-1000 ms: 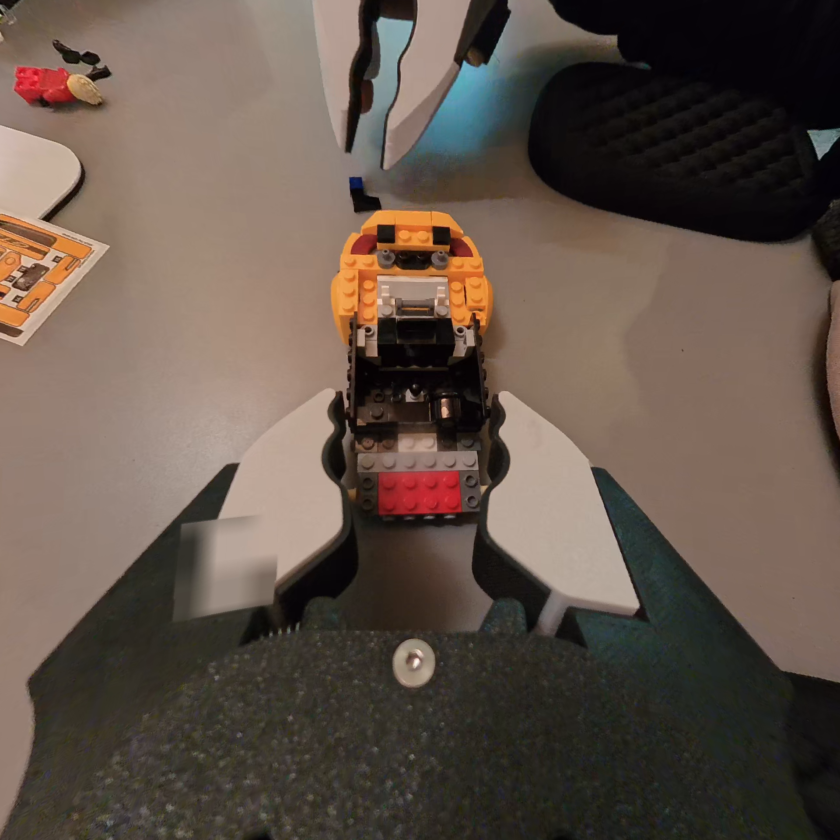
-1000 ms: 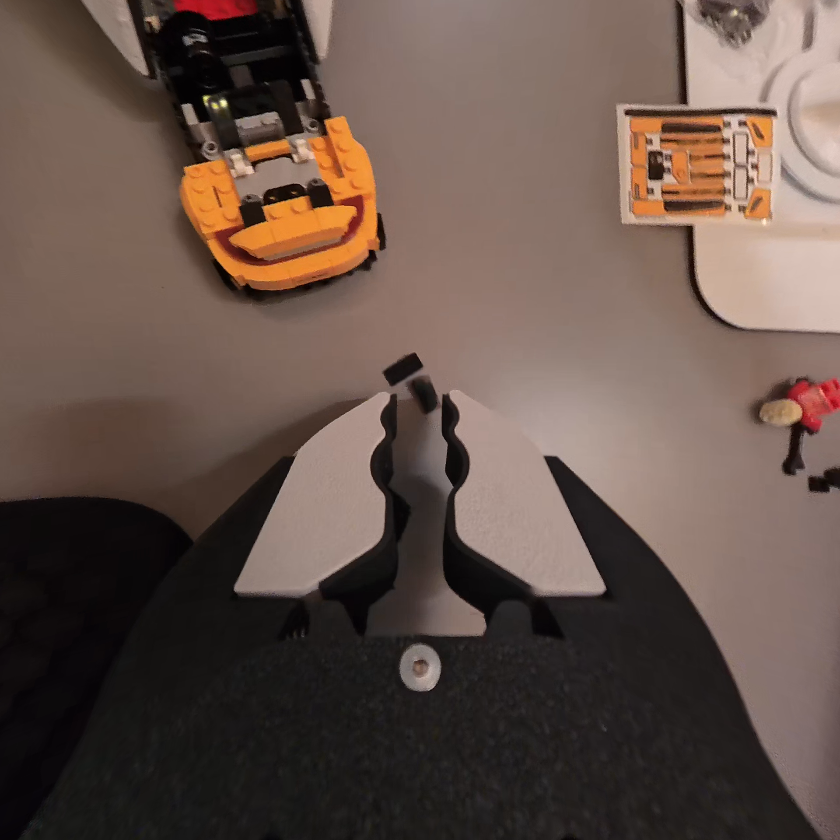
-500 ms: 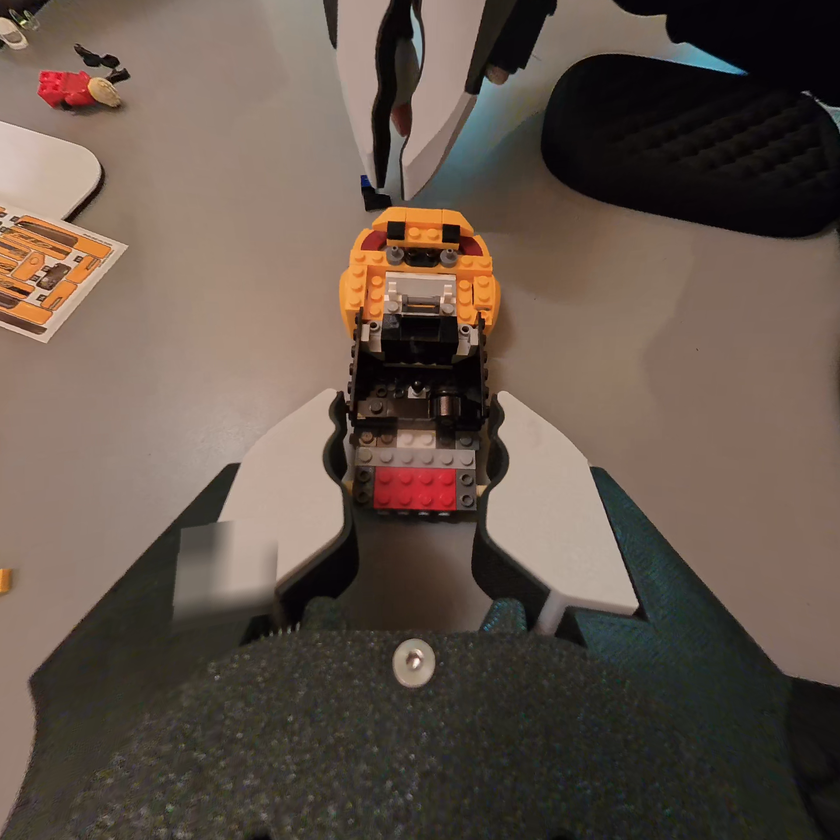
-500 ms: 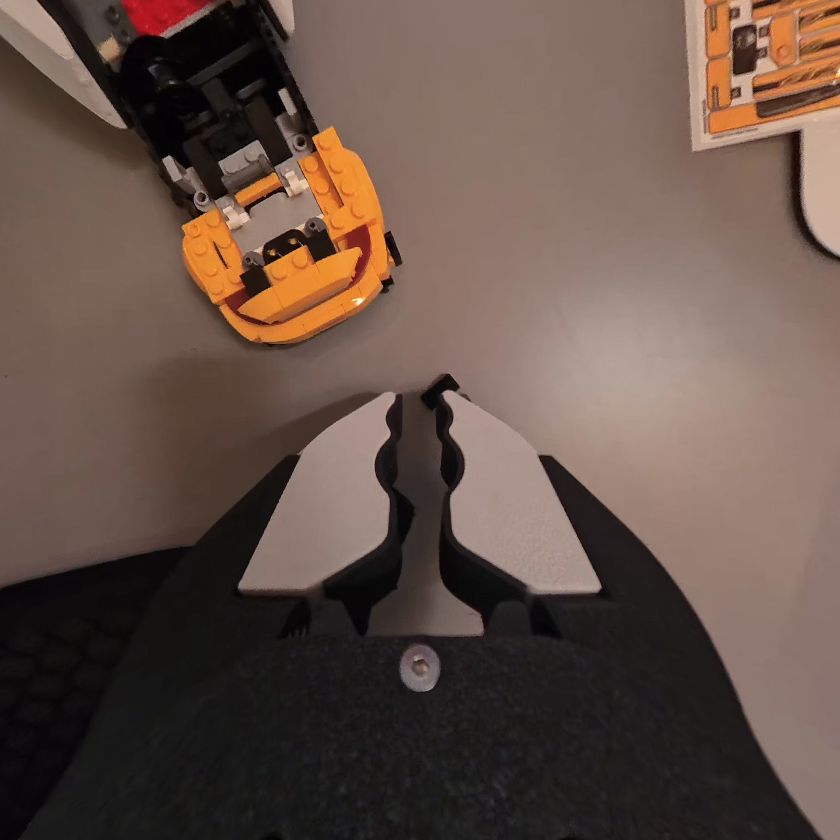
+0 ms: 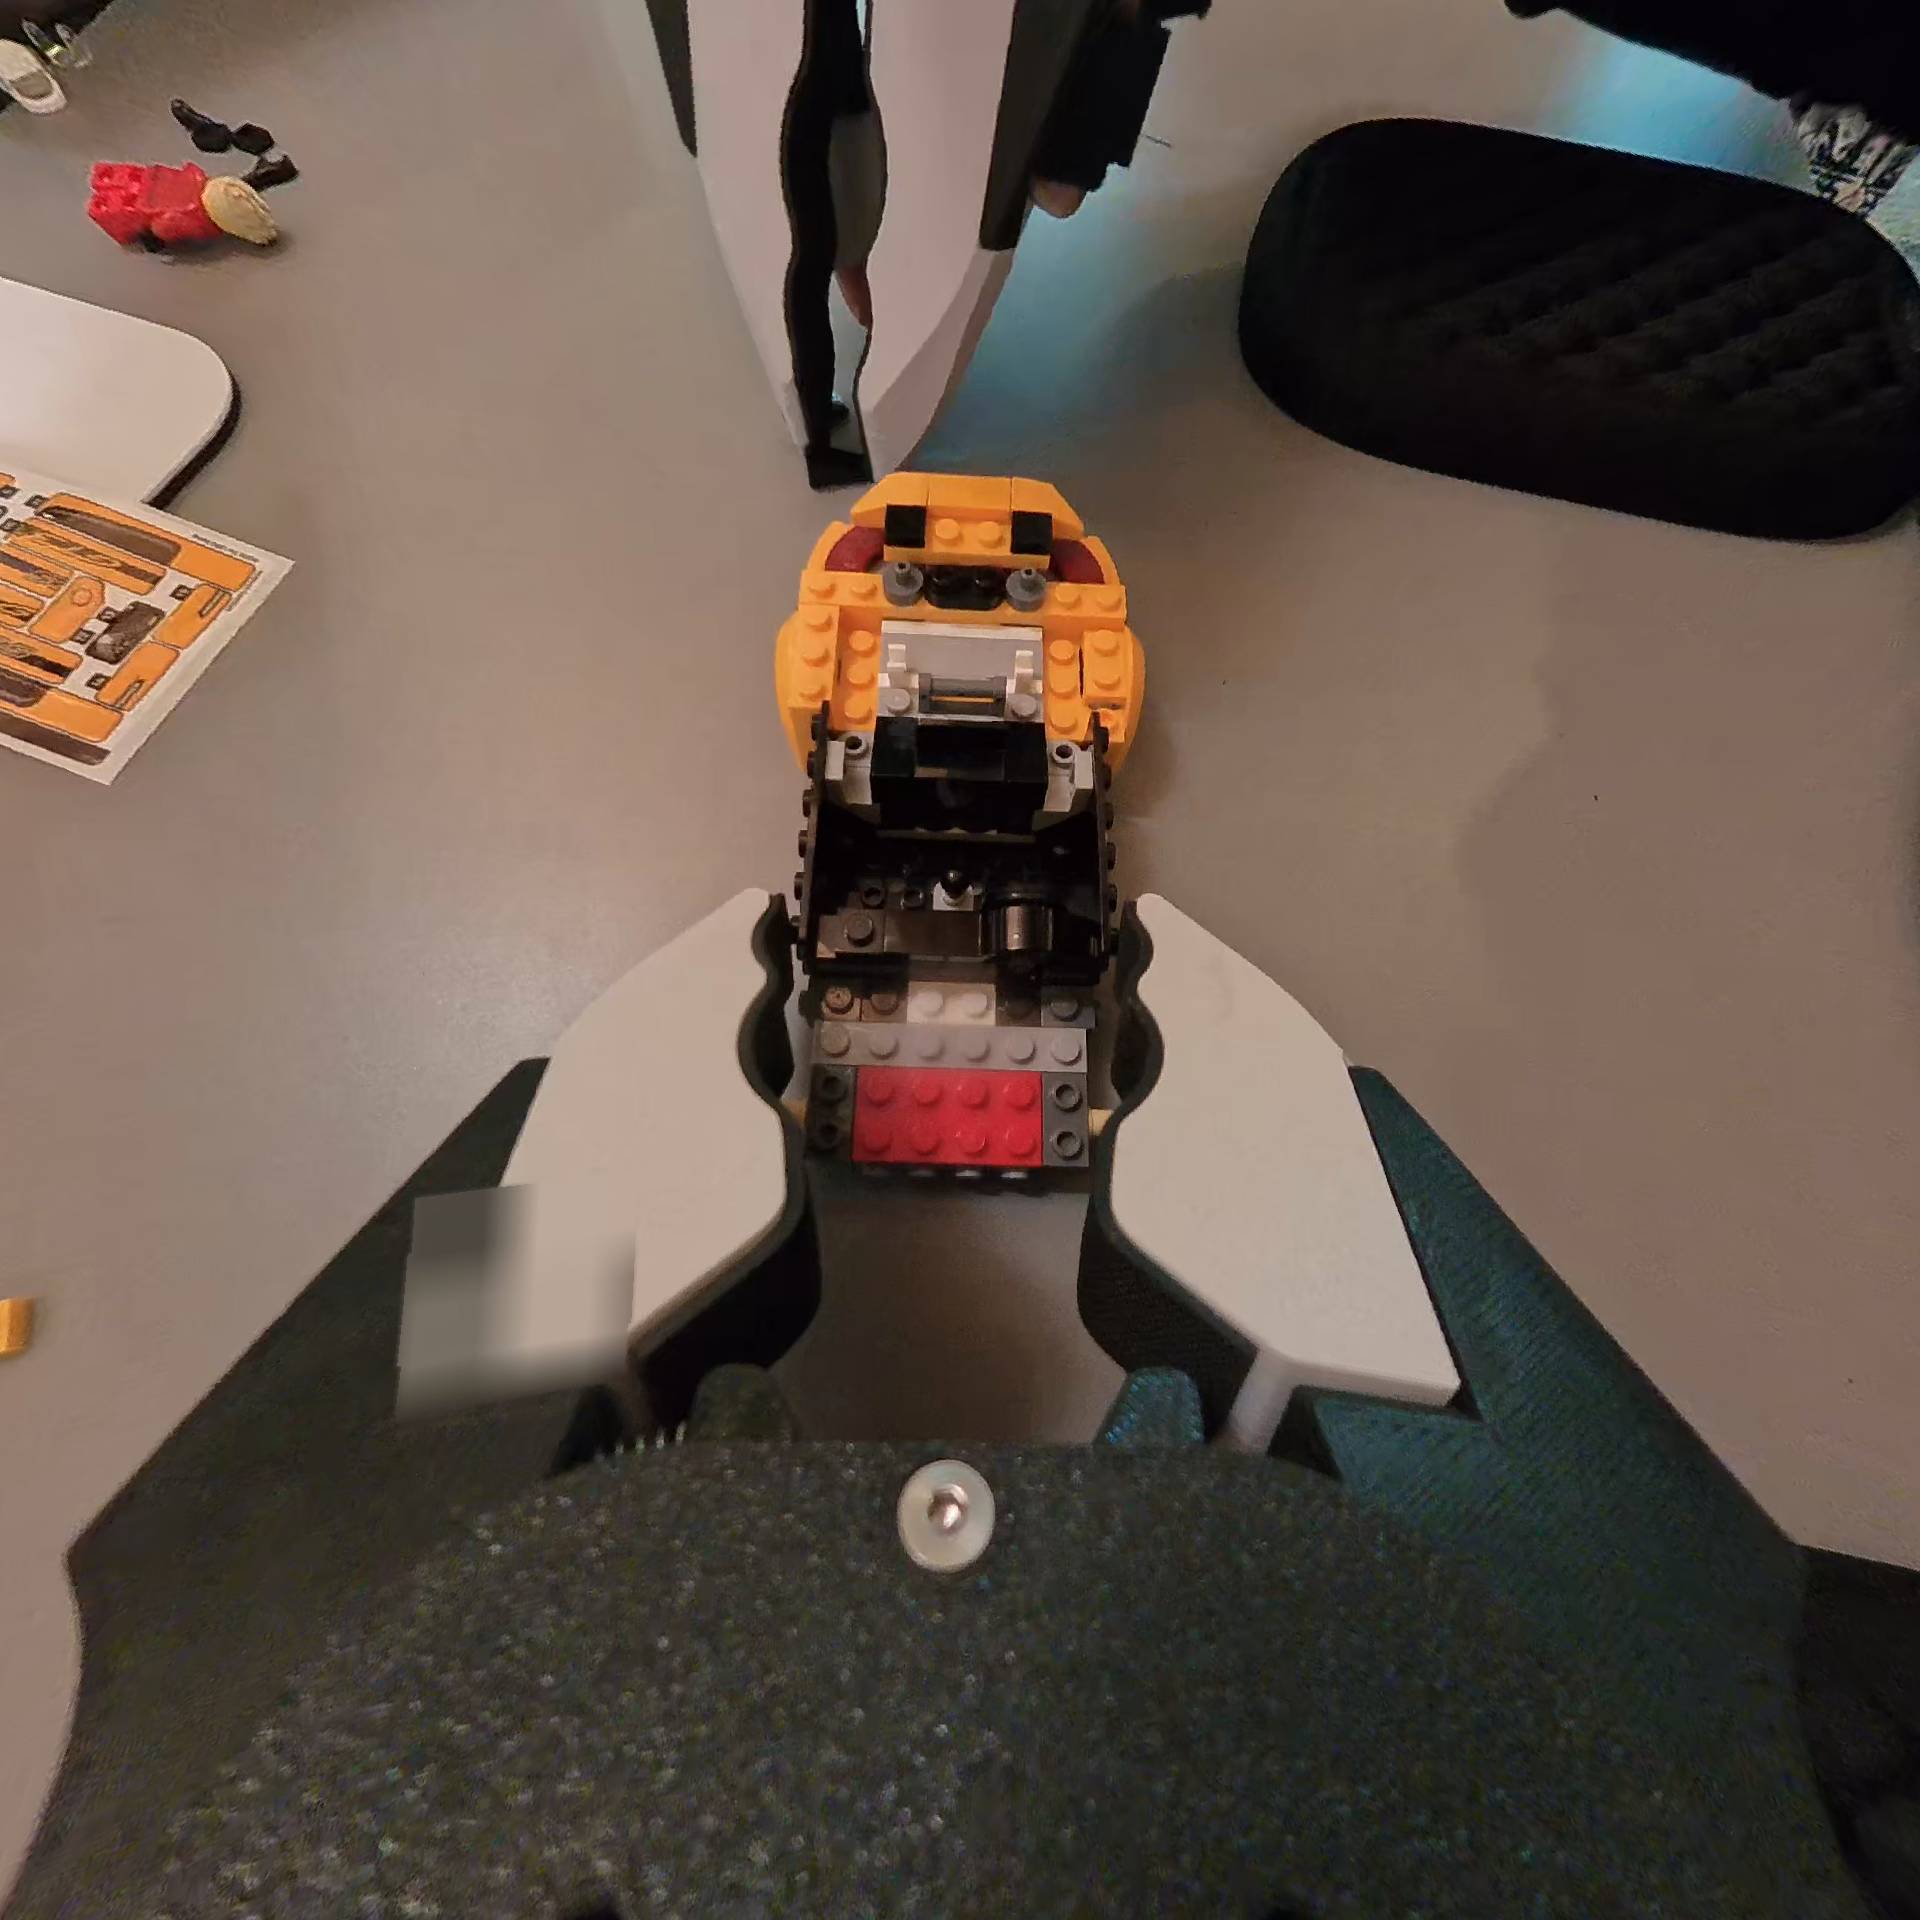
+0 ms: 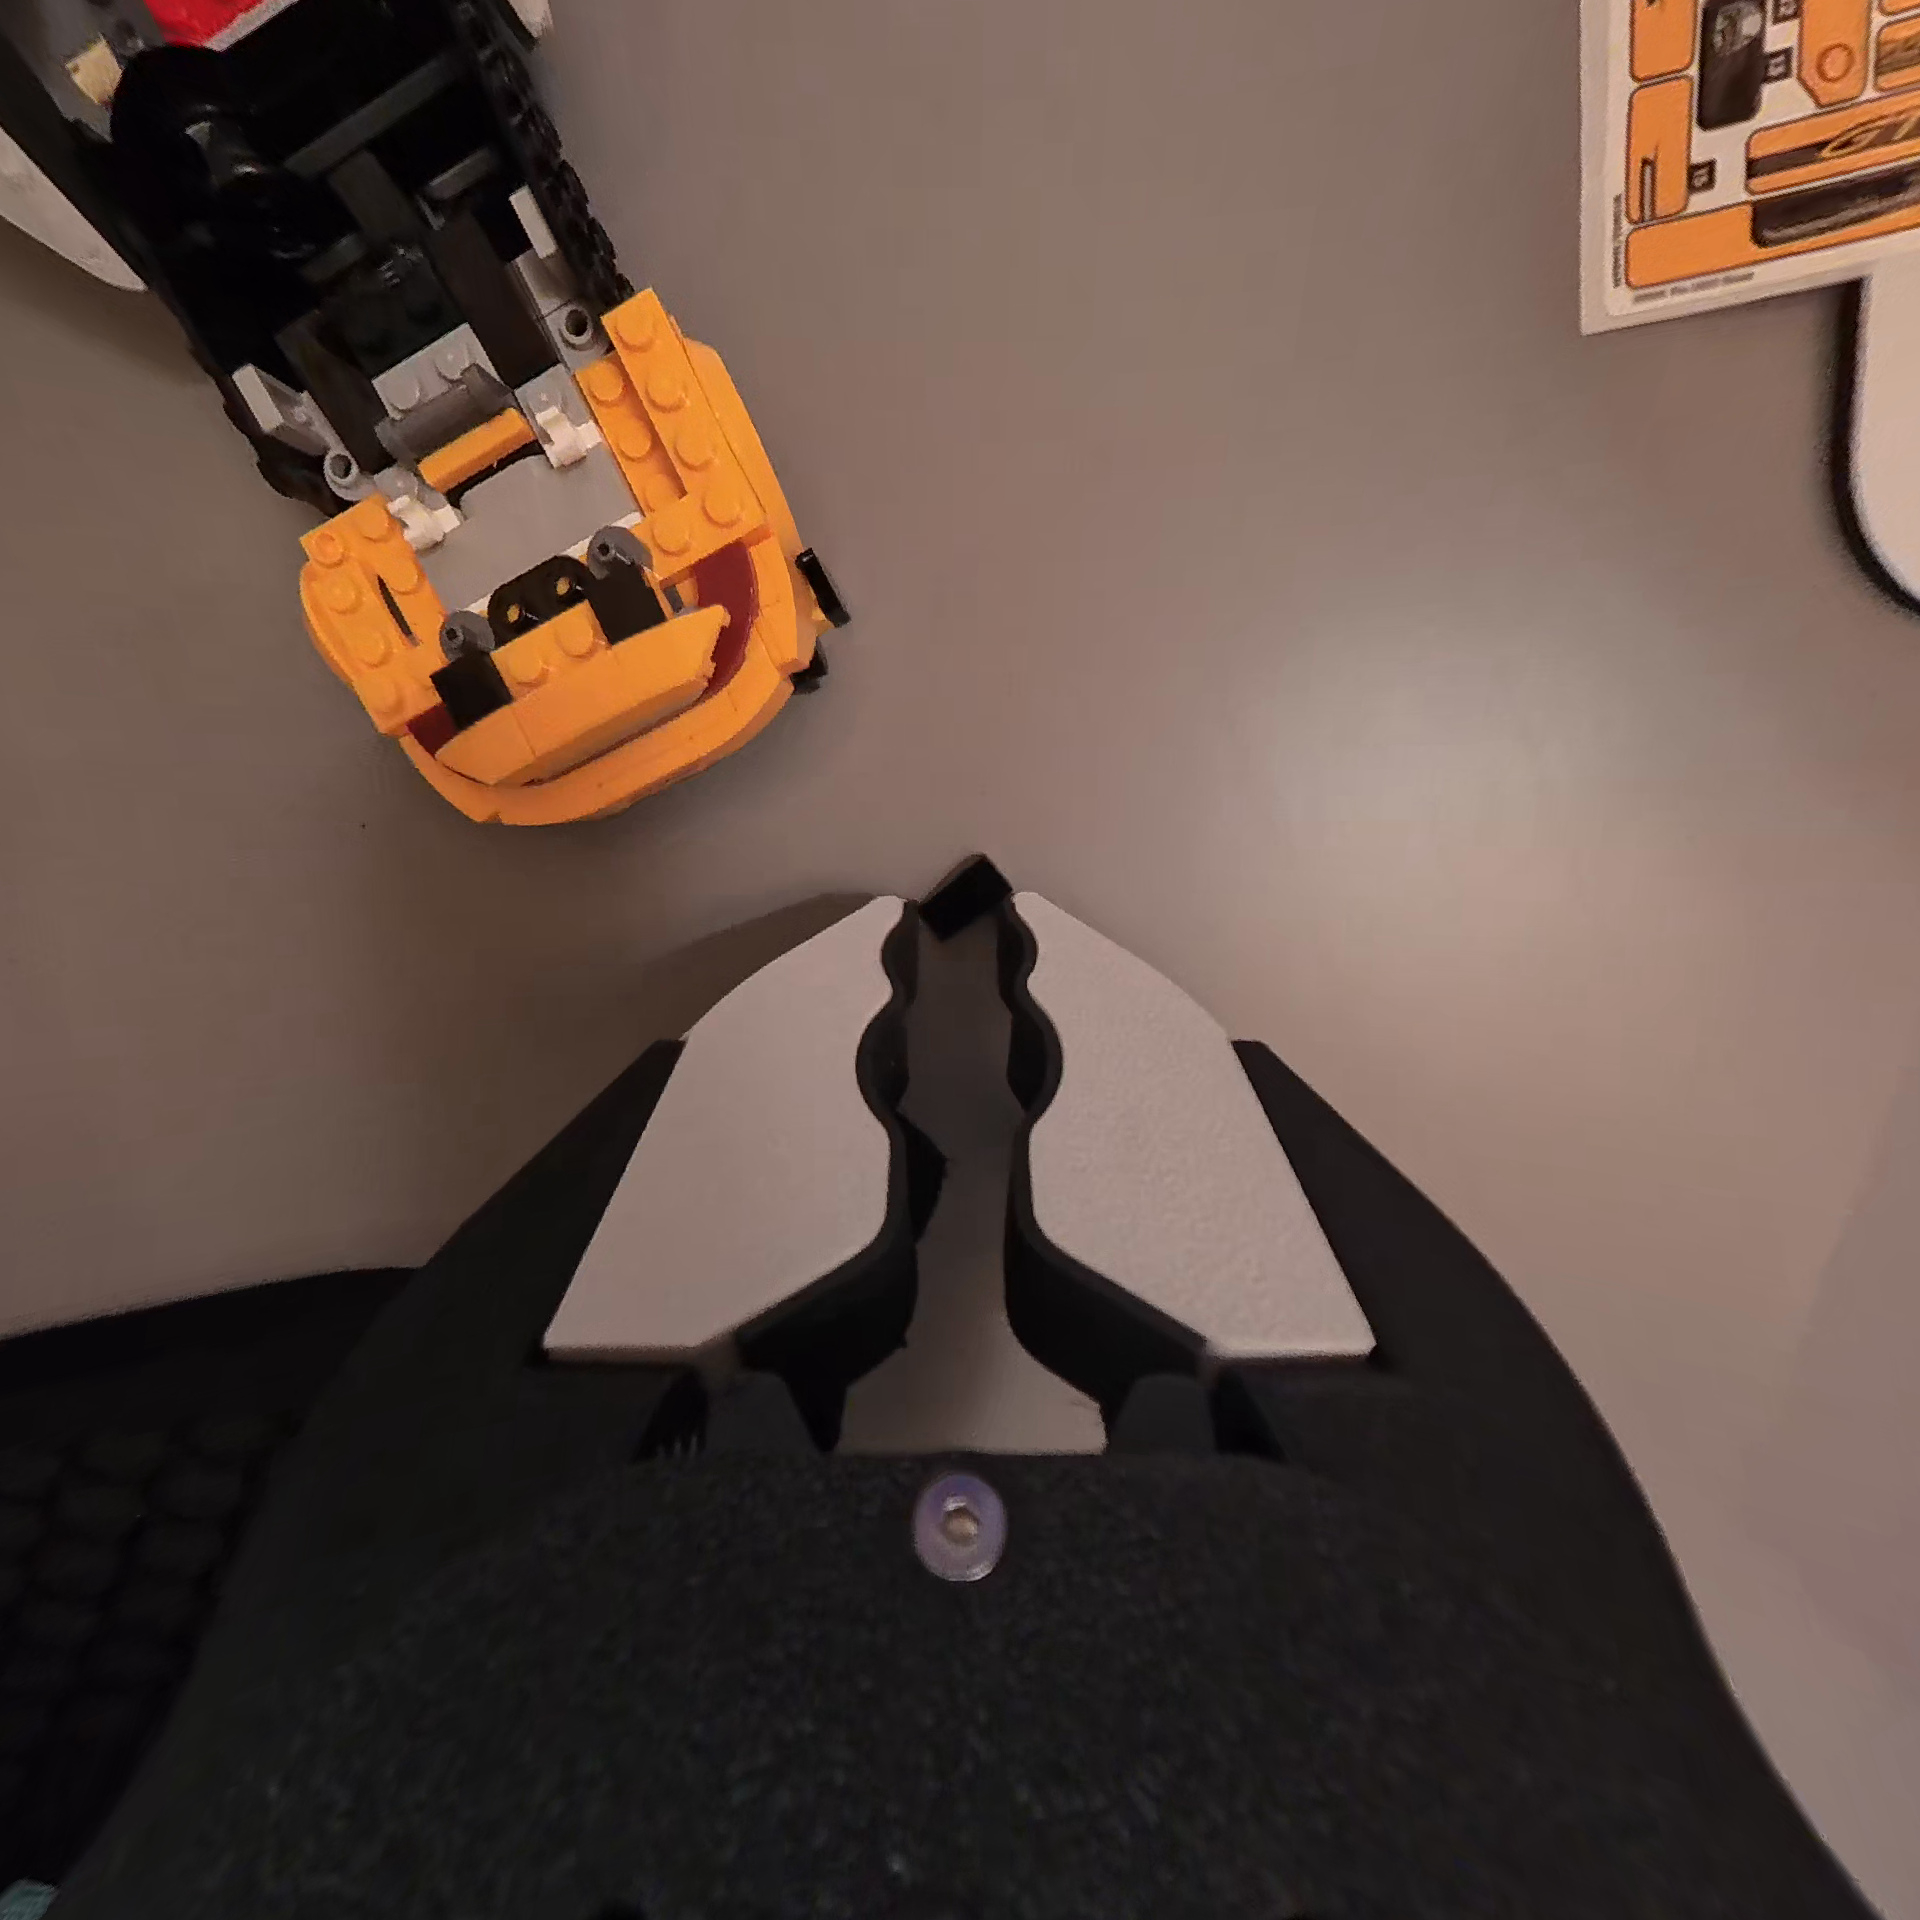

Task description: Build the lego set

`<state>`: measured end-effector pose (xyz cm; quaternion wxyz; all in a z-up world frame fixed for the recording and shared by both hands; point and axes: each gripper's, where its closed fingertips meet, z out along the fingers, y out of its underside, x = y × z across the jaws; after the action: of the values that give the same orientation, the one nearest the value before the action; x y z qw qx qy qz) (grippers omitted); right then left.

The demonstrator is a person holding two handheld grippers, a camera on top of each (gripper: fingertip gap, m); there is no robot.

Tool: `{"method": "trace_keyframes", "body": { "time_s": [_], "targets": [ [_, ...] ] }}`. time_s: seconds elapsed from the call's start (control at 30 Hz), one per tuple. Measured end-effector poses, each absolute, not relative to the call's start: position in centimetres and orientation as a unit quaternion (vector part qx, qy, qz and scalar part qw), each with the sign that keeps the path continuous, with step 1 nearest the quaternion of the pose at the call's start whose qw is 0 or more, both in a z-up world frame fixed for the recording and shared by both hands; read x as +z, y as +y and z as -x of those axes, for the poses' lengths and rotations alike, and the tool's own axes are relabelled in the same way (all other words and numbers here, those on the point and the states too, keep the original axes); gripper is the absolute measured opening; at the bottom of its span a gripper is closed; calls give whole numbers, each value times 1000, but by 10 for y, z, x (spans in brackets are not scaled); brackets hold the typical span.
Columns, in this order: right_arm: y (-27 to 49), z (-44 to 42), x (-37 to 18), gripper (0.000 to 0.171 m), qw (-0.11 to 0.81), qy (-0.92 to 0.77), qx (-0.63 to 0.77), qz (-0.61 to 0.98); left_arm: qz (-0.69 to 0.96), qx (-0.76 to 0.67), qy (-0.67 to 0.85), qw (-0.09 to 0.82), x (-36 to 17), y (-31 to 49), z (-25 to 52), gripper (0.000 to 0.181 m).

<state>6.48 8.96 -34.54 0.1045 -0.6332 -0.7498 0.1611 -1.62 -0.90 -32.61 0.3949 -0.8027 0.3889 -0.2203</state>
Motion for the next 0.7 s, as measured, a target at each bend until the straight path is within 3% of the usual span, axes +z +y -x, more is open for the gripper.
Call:
{"method": "trace_keyframes", "body": {
  "time_s": [0.37, 0.7],
  "targets": [
    [79, -67, -345, 7, 115, -882, 104, 446, 803, -219, 390, 394, -326, -9, 16, 58],
    [80, -69, -345, 13, 106, -888, 107, 433, 803, -216, 392, 393, -326, -10, 16, 59]
  ]
}}
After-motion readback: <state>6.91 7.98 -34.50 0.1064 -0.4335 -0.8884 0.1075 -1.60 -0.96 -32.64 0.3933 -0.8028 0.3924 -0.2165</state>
